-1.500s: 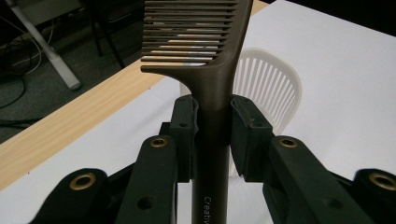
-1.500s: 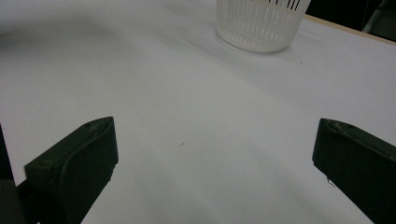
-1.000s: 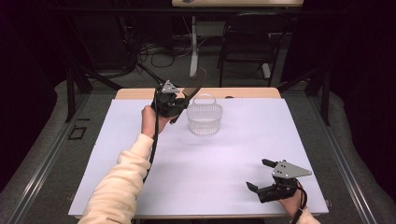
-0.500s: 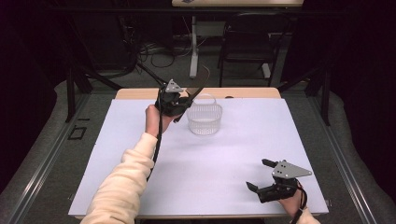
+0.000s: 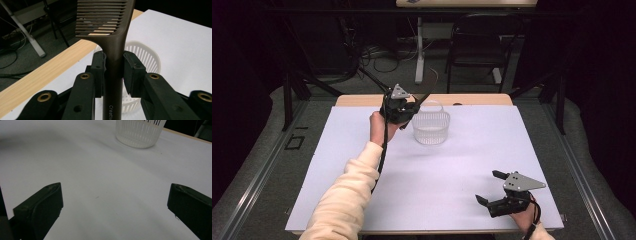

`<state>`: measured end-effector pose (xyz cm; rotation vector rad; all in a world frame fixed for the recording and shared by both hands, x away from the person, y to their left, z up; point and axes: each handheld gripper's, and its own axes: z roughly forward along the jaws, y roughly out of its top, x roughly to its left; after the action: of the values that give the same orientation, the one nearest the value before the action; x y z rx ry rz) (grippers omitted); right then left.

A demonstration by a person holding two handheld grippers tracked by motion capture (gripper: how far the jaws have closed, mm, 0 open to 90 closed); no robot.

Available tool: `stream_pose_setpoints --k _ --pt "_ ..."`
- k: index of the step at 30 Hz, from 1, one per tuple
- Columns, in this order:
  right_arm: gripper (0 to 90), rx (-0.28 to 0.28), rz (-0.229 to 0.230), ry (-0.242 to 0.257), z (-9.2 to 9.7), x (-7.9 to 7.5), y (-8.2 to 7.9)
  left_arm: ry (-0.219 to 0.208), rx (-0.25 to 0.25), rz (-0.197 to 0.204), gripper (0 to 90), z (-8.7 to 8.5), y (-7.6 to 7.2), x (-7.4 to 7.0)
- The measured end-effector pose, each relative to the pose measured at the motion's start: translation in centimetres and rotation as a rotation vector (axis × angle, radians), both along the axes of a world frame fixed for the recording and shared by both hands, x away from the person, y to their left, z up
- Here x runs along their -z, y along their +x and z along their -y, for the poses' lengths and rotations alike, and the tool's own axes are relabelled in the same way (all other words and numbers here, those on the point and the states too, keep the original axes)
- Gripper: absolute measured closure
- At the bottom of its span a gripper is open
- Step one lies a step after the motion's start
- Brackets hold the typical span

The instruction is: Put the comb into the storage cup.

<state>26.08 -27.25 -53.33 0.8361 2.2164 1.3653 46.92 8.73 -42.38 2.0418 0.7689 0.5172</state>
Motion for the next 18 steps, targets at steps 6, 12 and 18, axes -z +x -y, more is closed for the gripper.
stream_pose_setpoints --k 6,12,18 --pt "0.0 0.001 0.001 0.002 0.00 0.01 0.00 -0.010 -0.003 0.003 72.0 0.28 0.19 -0.01" --pt "0.0 0.001 0.000 0.001 0.02 -0.01 -0.03 -0.013 0.001 0.011 72.0 0.55 0.36 -0.11" --pt "0.0 0.002 0.001 0.001 0.03 -0.02 -0.04 -0.027 -0.001 0.017 72.0 0.64 0.48 -0.03"
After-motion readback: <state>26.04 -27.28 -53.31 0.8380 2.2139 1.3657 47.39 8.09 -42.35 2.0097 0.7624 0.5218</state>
